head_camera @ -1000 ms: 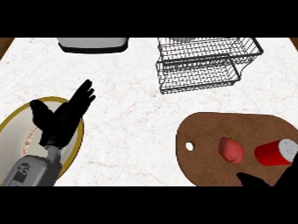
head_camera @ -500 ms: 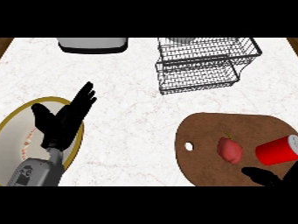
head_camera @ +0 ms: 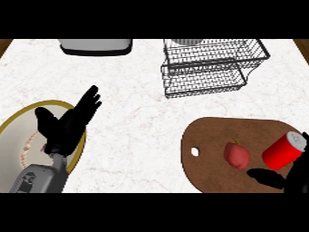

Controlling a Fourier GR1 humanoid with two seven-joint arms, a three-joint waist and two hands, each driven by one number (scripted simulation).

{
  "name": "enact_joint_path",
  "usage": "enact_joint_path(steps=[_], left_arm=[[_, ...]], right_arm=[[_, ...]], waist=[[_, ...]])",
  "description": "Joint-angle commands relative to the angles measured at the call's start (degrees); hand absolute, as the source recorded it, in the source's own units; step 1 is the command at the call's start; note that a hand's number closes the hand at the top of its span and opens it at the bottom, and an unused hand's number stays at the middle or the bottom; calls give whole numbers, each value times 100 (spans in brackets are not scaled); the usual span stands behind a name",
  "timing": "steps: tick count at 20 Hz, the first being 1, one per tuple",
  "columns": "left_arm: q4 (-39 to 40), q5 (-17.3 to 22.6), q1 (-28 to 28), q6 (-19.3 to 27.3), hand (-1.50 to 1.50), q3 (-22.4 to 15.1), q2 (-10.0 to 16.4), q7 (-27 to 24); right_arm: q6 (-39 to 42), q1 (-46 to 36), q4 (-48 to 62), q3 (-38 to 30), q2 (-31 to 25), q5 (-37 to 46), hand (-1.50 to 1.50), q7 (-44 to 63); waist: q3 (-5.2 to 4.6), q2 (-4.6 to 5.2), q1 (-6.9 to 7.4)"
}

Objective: Pick the can from the cutting board and place it in the tiered basket

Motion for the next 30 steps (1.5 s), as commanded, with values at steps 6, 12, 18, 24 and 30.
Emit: enact_joint_path(steps=[6,12,18,24,30], left_arm=[[131,-223,-93,29,0,42,-124,-3],[91,-170,-131,-57,0,-40,-182,-53],[143,-166,-71,-37,0,80,-132,8],[125,-101,-106,-109,0,337,-6,34],[99,-258,124,-94,0,143,-214,-171]], right_arm=[[-399,-429,786,27,102,331,150,-250],[1607,-230,814,590,-1138,-767,150,-1643],[2840,-639,387,5,-1988,-2153,150,-2555],[3429,-320,-1604,-828,-1861,-3493,150,-2021],[3783,-827,-2860,-1840,-2127,-4472,150,-1375]], waist=[[135,91,30],[138,140,184],[132,90,49],[127,58,-78],[127,62,-46]])
